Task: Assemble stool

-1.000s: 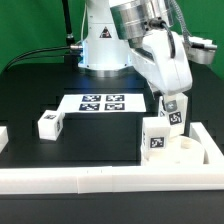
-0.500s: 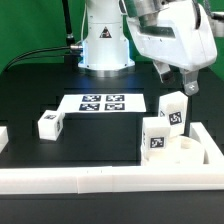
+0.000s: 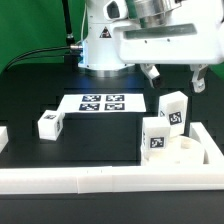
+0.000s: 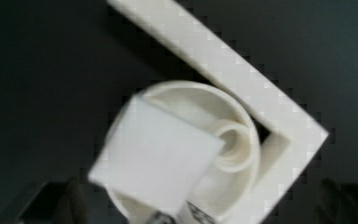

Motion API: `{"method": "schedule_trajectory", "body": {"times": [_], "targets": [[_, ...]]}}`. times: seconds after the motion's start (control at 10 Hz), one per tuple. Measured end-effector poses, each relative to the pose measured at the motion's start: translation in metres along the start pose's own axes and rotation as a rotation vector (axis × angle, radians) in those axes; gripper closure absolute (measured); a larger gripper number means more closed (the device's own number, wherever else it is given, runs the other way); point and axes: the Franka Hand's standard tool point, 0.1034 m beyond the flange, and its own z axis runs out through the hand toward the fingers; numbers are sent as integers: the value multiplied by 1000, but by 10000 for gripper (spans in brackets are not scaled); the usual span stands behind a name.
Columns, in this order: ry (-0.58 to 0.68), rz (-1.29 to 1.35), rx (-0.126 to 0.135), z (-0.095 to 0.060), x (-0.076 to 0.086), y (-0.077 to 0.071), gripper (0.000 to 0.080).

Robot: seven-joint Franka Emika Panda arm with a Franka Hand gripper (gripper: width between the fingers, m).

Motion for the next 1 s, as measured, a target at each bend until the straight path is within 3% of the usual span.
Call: {"method": "schedule_trajectory", "body": {"times": [0.6, 0.7, 1.0], "targets": [[-4, -392, -5, 1, 0, 1, 151], [-14, -585, -33, 1, -3, 1, 151], [15, -799, -69, 0, -8, -10, 151]]}}
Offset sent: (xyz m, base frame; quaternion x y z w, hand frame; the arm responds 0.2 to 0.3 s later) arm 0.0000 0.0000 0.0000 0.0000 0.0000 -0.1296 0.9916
